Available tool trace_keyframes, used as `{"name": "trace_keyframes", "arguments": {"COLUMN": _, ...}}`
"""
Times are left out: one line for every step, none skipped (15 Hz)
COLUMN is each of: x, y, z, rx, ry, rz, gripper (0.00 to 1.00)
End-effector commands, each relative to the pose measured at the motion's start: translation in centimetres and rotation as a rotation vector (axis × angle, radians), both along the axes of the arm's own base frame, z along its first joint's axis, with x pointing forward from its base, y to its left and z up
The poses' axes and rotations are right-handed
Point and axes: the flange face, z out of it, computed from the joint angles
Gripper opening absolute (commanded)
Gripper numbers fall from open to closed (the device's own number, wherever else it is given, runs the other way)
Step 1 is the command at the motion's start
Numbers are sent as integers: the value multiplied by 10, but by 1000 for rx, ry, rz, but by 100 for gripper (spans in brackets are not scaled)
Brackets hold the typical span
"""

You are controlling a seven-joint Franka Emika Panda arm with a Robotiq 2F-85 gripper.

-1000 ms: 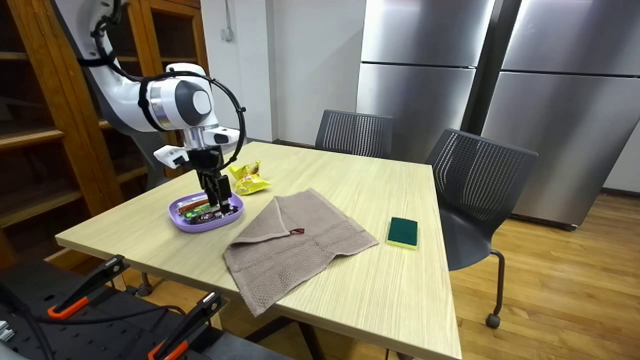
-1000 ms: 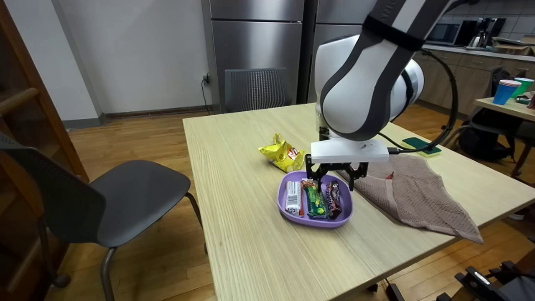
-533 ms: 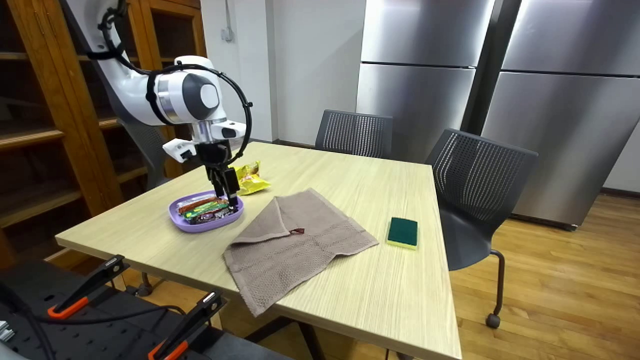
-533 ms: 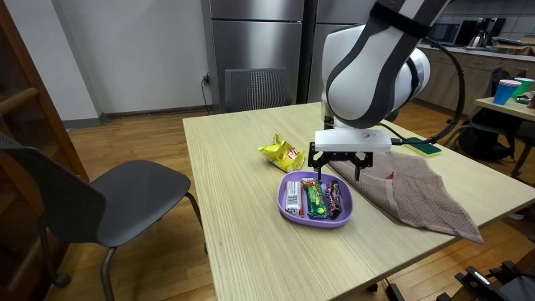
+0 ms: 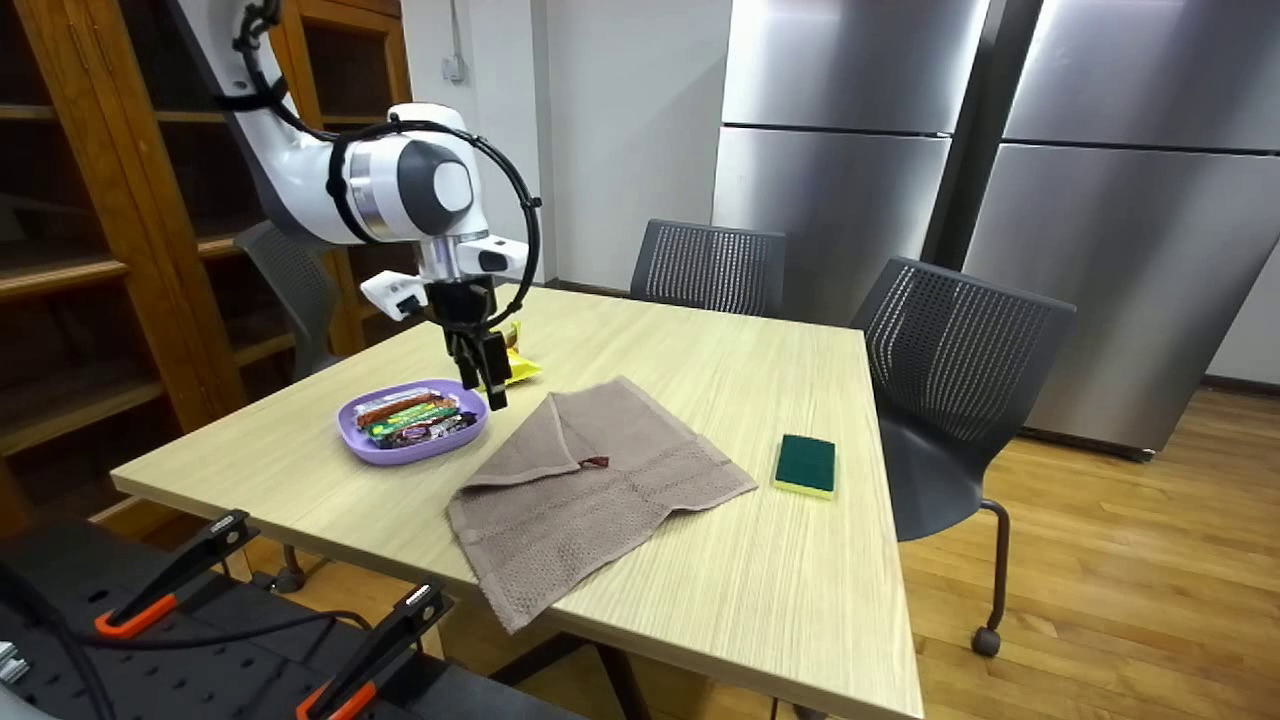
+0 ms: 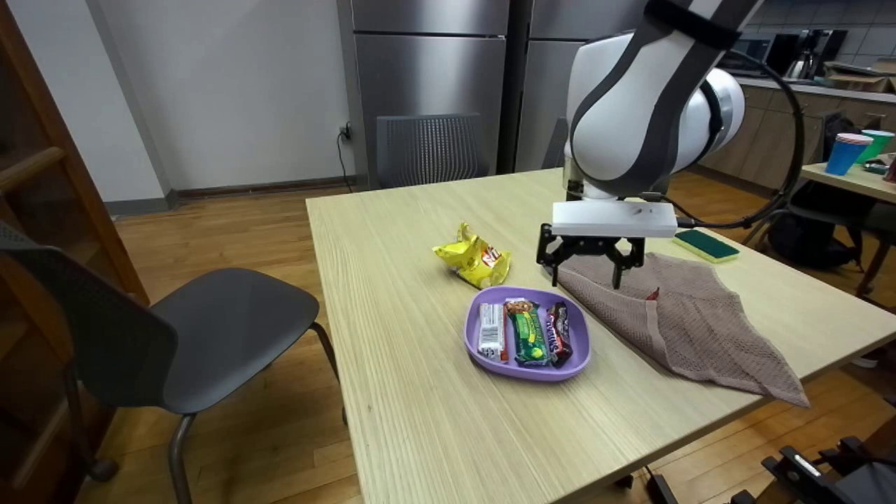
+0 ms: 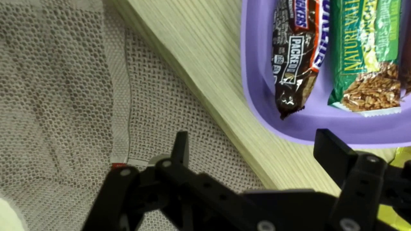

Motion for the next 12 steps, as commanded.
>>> {"name": "trace_keyframes", "arguments": {"x": 1, "y": -23, "z": 10, "rx": 27, "ry": 6, "rz": 62, "gripper": 100}}
{"name": "trace_keyframes", "arguments": {"x": 2, "y": -30, "z": 10, "rx": 29, "ry": 12, "rz": 81, "gripper": 100}}
{"name": "trace_keyframes", "arguments": {"x": 3, "y": -38, "z": 9, "rx": 33, "ry": 17, "rz": 101, "gripper": 100}}
{"name": "trace_keyframes", "arguments": {"x": 4, "y": -45, "z": 9, "rx": 39, "ry": 23, "rz": 123, "gripper": 100}}
{"name": "trace_keyframes", "arguments": {"x": 5, "y": -52, "z": 8, "rx": 43, "ry": 27, "rz": 145, "gripper": 100}}
{"name": "trace_keyframes", "arguments": {"x": 7, "y": -59, "z": 8, "rx": 50, "ry": 30, "rz": 168, "gripper": 100}}
{"name": "trace_keyframes", "arguments": {"x": 8, "y": -65, "z": 7, "rx": 55, "ry": 33, "rz": 190, "gripper": 100}}
{"name": "trace_keyframes", "arguments": {"x": 9, "y": -70, "z": 6, "rx": 62, "ry": 35, "rz": 212, "gripper": 100}}
{"name": "trace_keyframes", "arguments": {"x": 10, "y": -75, "z": 6, "rx": 69, "ry": 39, "rz": 234, "gripper": 100}}
{"name": "trace_keyframes", "arguments": {"x": 12, "y": -78, "z": 5, "rx": 75, "ry": 42, "rz": 256, "gripper": 100}}
{"name": "trace_keyframes", "arguments": {"x": 13, "y": -82, "z": 5, "rx": 83, "ry": 44, "rz": 278, "gripper": 100}}
{"name": "trace_keyframes", "arguments": {"x": 14, "y": -84, "z": 4, "rx": 91, "ry": 46, "rz": 298, "gripper": 100}}
